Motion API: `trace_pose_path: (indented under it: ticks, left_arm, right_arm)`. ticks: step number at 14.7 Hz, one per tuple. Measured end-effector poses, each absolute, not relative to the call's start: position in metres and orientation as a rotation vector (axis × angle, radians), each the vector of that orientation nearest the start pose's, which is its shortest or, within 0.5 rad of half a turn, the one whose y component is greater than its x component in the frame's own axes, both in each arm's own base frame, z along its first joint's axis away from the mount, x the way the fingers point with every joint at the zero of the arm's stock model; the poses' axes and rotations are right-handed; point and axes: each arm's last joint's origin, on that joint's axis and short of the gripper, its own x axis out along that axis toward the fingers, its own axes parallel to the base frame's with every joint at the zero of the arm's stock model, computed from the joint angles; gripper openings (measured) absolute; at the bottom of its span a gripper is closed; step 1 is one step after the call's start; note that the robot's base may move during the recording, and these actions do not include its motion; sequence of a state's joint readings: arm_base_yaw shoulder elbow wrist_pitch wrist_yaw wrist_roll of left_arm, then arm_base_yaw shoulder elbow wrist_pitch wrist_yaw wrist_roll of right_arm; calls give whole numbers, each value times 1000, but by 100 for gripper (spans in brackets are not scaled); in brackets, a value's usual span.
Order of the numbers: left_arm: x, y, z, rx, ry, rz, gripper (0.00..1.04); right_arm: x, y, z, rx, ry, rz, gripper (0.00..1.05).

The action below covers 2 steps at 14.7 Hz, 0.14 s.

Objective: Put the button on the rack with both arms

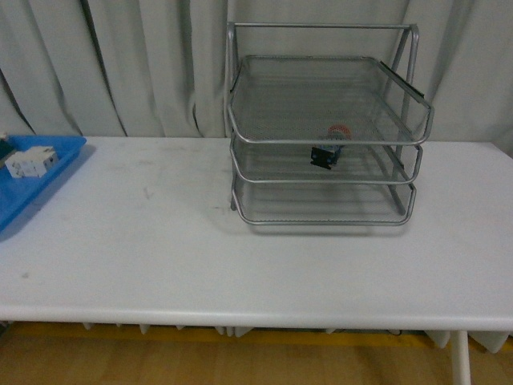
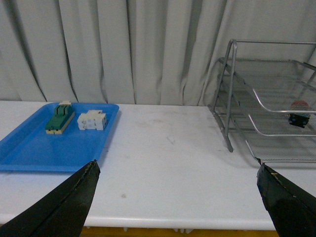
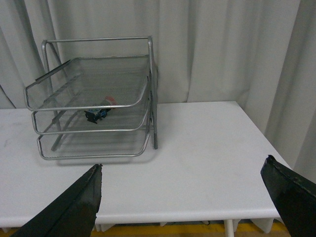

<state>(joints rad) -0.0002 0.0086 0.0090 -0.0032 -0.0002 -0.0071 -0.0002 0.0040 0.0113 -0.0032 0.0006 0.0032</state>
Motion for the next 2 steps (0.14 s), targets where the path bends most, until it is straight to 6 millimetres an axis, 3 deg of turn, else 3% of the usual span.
trace_pose_path:
  ticks: [2]
  left_arm:
    - [98,0,166,-7,3,0,98]
  right_arm:
    - [97,0,167,3,-4,-1,98]
